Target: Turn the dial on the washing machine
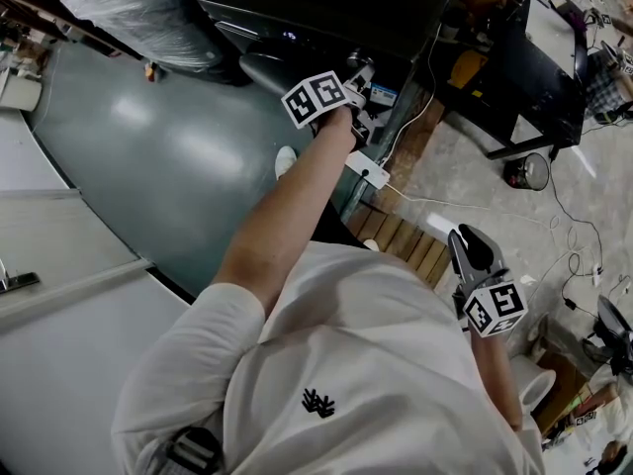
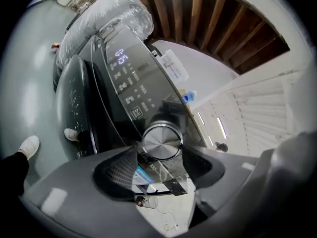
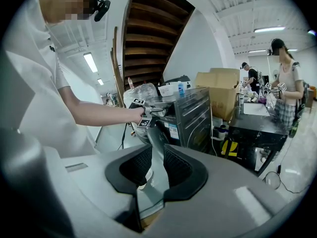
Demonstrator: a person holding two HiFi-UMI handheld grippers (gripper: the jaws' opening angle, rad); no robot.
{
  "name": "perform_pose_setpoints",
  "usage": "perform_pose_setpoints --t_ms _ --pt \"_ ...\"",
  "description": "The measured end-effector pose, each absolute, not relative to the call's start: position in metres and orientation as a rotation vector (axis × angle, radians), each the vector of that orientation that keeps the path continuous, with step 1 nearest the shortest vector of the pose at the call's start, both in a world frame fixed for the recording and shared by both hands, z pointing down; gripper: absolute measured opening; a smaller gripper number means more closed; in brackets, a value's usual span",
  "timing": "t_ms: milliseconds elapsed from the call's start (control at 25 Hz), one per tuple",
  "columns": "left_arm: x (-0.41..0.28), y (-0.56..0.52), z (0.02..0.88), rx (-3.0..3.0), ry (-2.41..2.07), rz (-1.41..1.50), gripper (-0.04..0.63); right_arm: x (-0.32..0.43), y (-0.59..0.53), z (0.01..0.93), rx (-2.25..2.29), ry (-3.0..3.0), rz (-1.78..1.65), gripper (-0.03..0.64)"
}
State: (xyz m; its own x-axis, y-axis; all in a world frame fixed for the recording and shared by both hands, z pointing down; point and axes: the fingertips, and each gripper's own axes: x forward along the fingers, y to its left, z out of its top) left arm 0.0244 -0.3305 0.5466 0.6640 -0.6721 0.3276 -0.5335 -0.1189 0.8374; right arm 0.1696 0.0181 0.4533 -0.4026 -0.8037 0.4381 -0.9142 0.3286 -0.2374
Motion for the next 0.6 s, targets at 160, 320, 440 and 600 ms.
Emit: perform_pose_setpoints --t_ms 160,320,440,600 --pt "0.0256 -0.3306 0.5493 1.635 -0.885 -0.301 0.334 0.1687 0.0177 0.4538 1.549 -2.354 0.664 0.071" --pt "0.0236 -0.3332 0.5527 1.532 -0.840 -0.413 0.369 0.1691 0.0188 0.4567 1.549 -2.353 0.668 0.071" --pt "0.0222 -0.3362 0.5546 1.512 -0.833 -0.429 0.380 0.1700 0.0189 0.4576 1.549 -2.349 0.670 0.071" --pt "0.0240 -0.3385 0.5537 1.492 -0.802 -0.456 0.380 0.1692 0.0206 0.4577 1.549 -2.348 0.669 0.071"
